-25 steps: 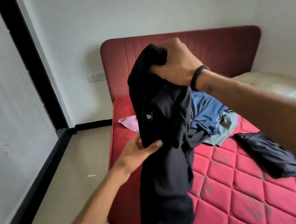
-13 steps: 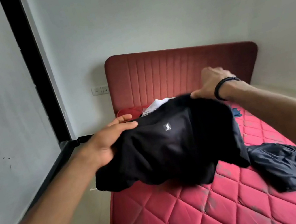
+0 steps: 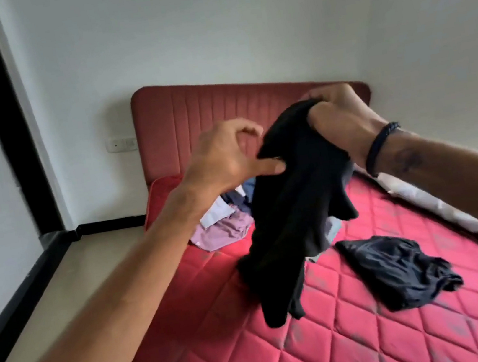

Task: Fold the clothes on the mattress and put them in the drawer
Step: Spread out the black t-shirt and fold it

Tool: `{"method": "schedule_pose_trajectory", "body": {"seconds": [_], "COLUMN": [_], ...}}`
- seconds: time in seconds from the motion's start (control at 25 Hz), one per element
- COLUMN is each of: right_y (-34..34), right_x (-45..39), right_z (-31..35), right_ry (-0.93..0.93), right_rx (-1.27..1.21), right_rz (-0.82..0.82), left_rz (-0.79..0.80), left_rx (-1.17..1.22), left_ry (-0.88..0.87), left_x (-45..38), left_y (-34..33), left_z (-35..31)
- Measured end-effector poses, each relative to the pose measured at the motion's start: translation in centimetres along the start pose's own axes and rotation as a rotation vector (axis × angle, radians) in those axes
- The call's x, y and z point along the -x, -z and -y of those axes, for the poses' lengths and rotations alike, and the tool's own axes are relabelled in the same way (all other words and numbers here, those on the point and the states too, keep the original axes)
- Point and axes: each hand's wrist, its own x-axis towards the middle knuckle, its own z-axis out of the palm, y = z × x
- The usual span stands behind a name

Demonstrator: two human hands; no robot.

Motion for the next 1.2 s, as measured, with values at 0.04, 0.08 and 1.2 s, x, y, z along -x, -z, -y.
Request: {"method": "schedule_pose_trajectory", "body": {"seconds": [0.04,0.08,1.2], "right_y": [1.4,2.6,11.6], "right_x": [-0.5,-1.0,-7.9], "right_z": [1.1,2.1,-2.0], "right_ry": [0.045,0.085,0.24], "right_rx": [0.034,0.05,0.876], "right_rz": [-0.016,-0.021,-0.019], "left_rz": [0.014,0.065,-0.253], "left_rx": [-0.052,-0.024,-0.534], "left_ry": [0.029,0.06,-0.129], "left_x": [-0.3,-0.5,-6.4], "left_y": [-0.3,-1.1,18.7], "left_z": [0.0,0.1,5.0]}}
